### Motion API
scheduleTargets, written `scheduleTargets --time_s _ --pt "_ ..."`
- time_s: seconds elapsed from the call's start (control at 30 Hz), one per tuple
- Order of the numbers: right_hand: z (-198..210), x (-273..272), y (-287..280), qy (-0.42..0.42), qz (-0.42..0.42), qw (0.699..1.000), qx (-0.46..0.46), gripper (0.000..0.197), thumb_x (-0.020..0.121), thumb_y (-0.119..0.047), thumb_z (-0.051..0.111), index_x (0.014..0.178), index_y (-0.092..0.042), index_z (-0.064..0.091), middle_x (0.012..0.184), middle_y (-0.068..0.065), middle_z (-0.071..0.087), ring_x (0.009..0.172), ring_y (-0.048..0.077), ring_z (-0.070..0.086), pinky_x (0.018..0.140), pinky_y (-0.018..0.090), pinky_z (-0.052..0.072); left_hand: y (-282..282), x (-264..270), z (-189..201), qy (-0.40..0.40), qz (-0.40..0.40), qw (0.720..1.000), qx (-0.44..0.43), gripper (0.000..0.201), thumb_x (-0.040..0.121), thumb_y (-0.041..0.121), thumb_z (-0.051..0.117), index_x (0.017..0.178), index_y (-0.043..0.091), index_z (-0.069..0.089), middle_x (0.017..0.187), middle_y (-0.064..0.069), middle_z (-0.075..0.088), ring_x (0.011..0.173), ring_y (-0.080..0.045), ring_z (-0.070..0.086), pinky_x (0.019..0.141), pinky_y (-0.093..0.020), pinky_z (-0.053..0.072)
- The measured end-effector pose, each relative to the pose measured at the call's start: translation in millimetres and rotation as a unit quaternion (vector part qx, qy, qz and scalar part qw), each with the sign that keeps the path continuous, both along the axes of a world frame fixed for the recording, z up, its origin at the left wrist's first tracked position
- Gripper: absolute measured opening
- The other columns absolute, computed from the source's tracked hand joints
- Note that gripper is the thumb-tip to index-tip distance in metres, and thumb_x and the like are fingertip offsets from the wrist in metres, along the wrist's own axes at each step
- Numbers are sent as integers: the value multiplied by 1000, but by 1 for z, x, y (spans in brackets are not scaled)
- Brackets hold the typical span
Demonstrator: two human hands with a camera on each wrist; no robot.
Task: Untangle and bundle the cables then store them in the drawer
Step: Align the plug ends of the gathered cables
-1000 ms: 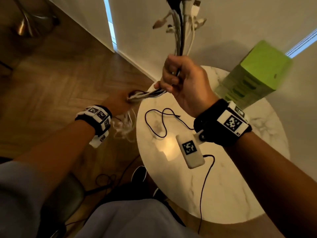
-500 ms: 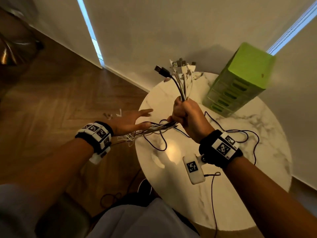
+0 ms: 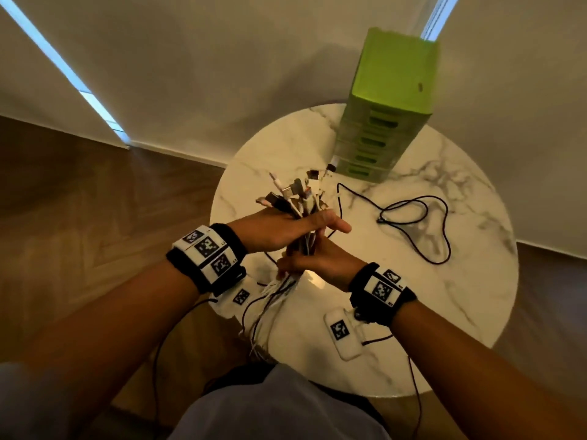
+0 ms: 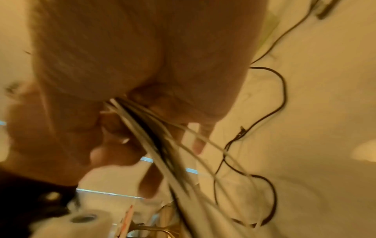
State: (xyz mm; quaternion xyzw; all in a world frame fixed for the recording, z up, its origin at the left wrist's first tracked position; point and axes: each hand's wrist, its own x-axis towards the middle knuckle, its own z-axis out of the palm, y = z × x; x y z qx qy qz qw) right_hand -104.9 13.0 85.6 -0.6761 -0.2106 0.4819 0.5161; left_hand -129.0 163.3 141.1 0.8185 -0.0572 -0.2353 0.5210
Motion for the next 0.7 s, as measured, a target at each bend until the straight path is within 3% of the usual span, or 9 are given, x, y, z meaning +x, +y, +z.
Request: scheduleTargets --time_s 0.1,0.13,0.2,0.23,0.27,0.33,0.43,0.57,0.7 --pt "-10 5 10 -89 32 994 -52 13 95 -7 59 101 -2 70 107 16 69 100 25 65 99 43 52 -11 11 -5 30 -16 999 -9 47 101 60 29 123 45 67 115 24 61 116 6 54 101 -28 47" --pt "-15 10 14 -133 34 989 -50 23 96 -3 56 117 -6 65 123 11 62 114 22 58 104 37 48 -14 13 -8 35 0 999 -32 47 103 57 29 121 41 69 121 17 65 118 3 56 103 -29 48" --pt "-28 23 14 -175 31 984 -18 53 94 -14 64 143 -19 44 144 3 47 131 9 43 112 26 38 -21 21 -18 57 82 991 -89 49 106 51 32 110 28 75 110 7 74 106 -4 66 99 -27 49" --pt "-34 30 10 -163 28 986 -22 70 88 -31 74 147 -26 38 149 -2 43 134 5 41 113 26 37 -22 27 -24 69 141 981 -111 50 106 51 34 98 25 76 96 3 74 91 -10 69 87 -31 51" --pt "-43 37 0 -134 25 990 -43 85 77 -48 81 147 -31 36 149 -7 44 134 5 43 112 29 39 -24 34 -30 66 190 972 -125 50 105 52 37 86 25 74 83 0 71 75 -14 64 75 -36 48" --pt "-60 52 -25 -64 20 994 -87 95 62 -59 87 142 -34 41 142 -12 49 130 6 47 108 32 43 -24 46 -44 37 237 959 -148 47 105 50 41 74 21 62 67 2 58 56 -12 47 64 -34 39" --pt "-88 77 -74 -25 -60 986 -156 81 68 -62 80 132 -24 51 132 -5 57 119 12 56 105 37 46 -29 61 -57 53 236 952 -189 39 108 42 41 77 19 48 62 4 42 53 -11 31 57 -26 26" --pt "-135 109 -133 -152 -144 907 -366 70 91 -41 64 146 -8 36 136 17 54 120 34 55 92 33 42 -47 71 -67 75 215 957 -180 38 106 43 43 77 18 46 60 4 38 54 -12 29 56 -28 21" --pt "-151 129 -153 -219 -202 894 -333 77 88 -34 59 153 -15 23 120 16 62 103 34 62 84 38 48 -69 77 -74 88 192 967 -146 44 104 49 43 76 15 44 61 3 37 53 -11 31 54 -24 28"
